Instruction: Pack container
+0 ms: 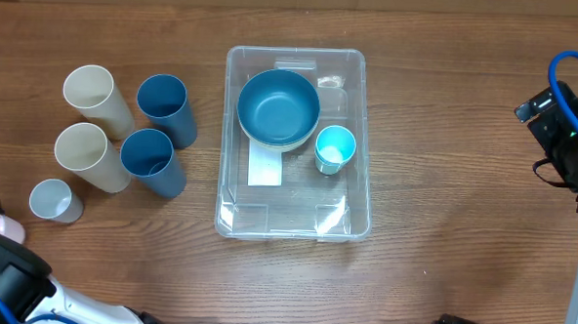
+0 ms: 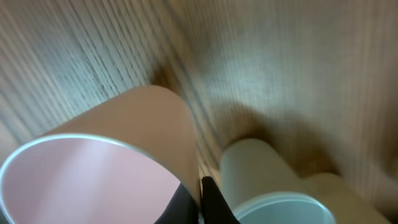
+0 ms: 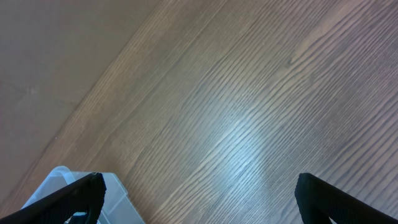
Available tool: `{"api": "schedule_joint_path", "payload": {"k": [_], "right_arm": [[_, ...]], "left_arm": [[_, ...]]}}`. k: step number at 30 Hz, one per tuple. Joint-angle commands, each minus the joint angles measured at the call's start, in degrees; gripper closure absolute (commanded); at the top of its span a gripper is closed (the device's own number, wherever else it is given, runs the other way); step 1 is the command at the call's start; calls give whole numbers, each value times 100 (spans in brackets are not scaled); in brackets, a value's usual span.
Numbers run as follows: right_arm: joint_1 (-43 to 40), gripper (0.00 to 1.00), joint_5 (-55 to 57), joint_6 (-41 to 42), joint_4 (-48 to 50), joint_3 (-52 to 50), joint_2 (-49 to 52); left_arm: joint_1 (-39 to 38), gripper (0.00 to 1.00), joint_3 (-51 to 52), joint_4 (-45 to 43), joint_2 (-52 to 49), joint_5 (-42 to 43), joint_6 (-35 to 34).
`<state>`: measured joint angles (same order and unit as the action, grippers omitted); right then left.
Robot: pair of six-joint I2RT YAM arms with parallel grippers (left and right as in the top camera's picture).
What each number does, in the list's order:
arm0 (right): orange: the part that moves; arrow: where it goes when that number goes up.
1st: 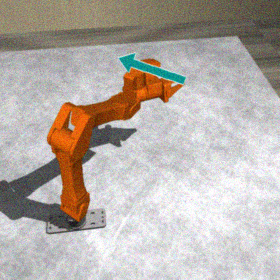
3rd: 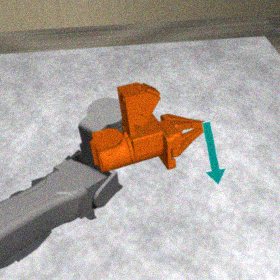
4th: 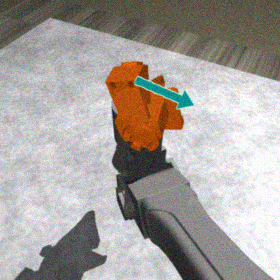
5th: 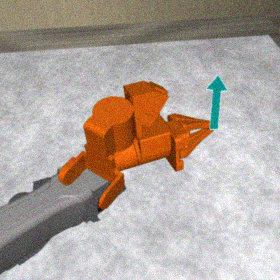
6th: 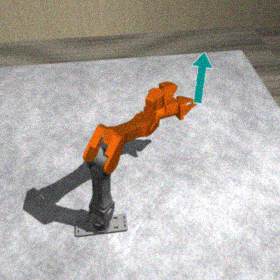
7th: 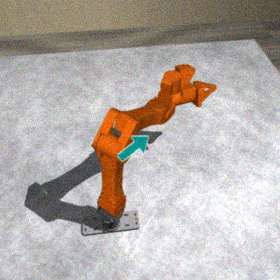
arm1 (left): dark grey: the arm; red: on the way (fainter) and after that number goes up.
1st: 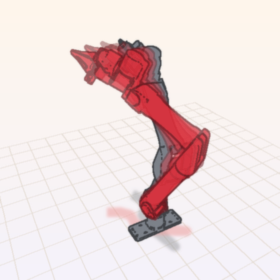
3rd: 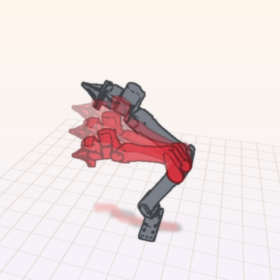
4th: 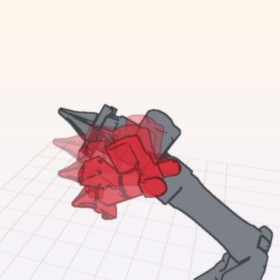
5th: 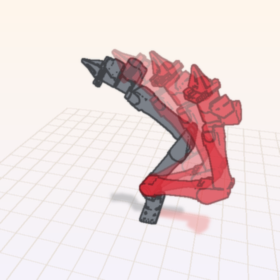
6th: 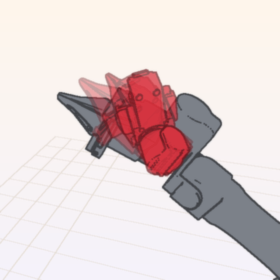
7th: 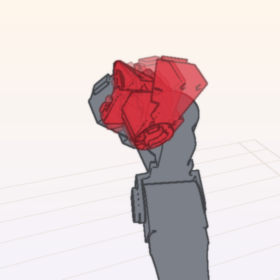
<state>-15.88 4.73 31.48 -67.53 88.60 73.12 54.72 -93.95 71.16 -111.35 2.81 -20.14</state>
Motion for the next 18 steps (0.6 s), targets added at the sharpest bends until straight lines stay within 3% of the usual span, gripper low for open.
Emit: {"api": "schedule_joint_path", "payload": {"k": [1,4,7,10,12,15,18], "right_arm": [[-26,0,31,26,22,39,-35],[-26,0,31,26,22,39,-35],[-26,0,31,26,22,39,-35],[-26,0,31,26,22,39,-35],[-26,0,31,24,22,39,-35],[-26,0,31,26,22,39,-35],[-26,0,31,26,22,39,-35]], "left_arm": [[-138,96,-870,411,955,411,-83],[-592,96,-1394,780,1788,1128,160],[-1628,96,-1596,874,2540,1797,822],[-3753,96,-1613,828,3191,1720,1711],[-5265,96,-1613,730,3276,1191,2063],[-7366,96,-1576,662,2942,828,3025],[-8806,96,-1576,793,2074,706,4015]]}}
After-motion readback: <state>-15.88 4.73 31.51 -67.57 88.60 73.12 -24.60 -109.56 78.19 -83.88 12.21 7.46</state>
